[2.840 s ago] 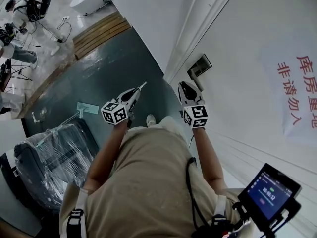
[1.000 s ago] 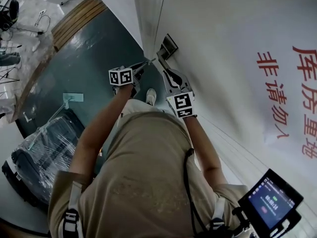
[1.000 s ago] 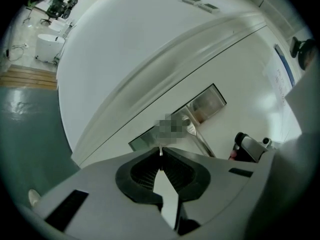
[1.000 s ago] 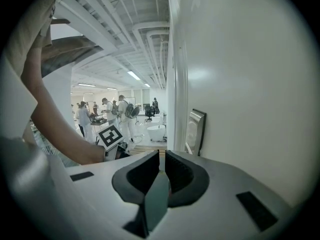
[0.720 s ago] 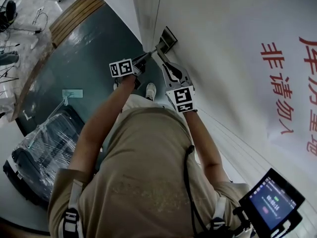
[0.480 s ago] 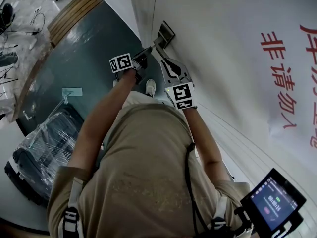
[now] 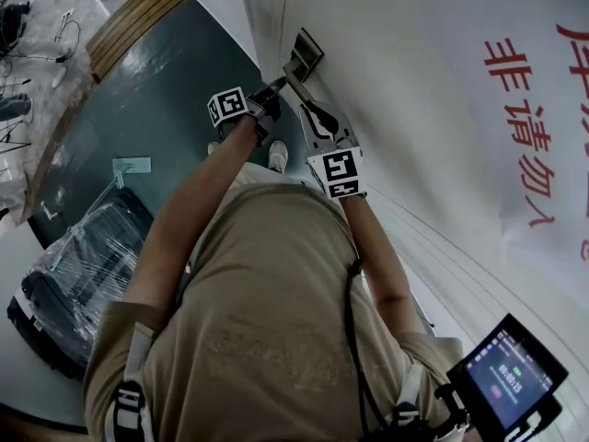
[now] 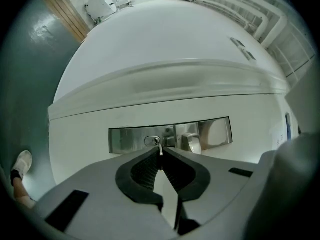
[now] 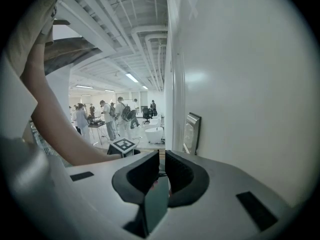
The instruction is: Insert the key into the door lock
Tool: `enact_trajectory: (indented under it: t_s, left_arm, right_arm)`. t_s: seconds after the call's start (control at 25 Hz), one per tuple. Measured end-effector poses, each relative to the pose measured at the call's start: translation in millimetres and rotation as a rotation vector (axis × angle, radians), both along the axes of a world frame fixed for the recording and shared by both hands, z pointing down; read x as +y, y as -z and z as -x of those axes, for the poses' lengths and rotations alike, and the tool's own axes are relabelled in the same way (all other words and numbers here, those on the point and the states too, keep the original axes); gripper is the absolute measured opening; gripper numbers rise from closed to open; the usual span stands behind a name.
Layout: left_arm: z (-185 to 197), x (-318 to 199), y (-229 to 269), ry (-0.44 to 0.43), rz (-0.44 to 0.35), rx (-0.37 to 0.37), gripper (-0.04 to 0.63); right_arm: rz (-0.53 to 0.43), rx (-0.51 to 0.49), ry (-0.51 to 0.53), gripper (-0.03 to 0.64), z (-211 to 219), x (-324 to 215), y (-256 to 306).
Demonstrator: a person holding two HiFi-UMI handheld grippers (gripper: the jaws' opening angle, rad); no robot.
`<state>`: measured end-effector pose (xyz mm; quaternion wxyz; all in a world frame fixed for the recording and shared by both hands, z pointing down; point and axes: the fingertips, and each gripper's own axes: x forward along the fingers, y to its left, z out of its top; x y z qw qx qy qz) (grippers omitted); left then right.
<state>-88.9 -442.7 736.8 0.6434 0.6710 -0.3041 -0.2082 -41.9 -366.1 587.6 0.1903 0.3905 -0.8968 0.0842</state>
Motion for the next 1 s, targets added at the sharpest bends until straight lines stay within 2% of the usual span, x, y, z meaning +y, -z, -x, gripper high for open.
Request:
enact_trajectory:
  t_s: [0.32,0.64,1.0]
  left_arm:
    - [2.8,2.6,-6.4,0.062,0.042,0.045,0.032]
    - [-0.2,0.1,-8.2,0.064,0.046,0.038,0.032]
    - [-0.1,-0.8,-8.1,0.098,0.066,0.088,0.032]
  right_arm:
    - [0.001,-0.009,0.005,0.038,2.2,2.4,-1.0]
    - [0.005,-0.004,0.012,0.038,3.2,2.5,-2.9]
    - [0.009,0.000,0.017,0.038,3.6,7.0,-3.3]
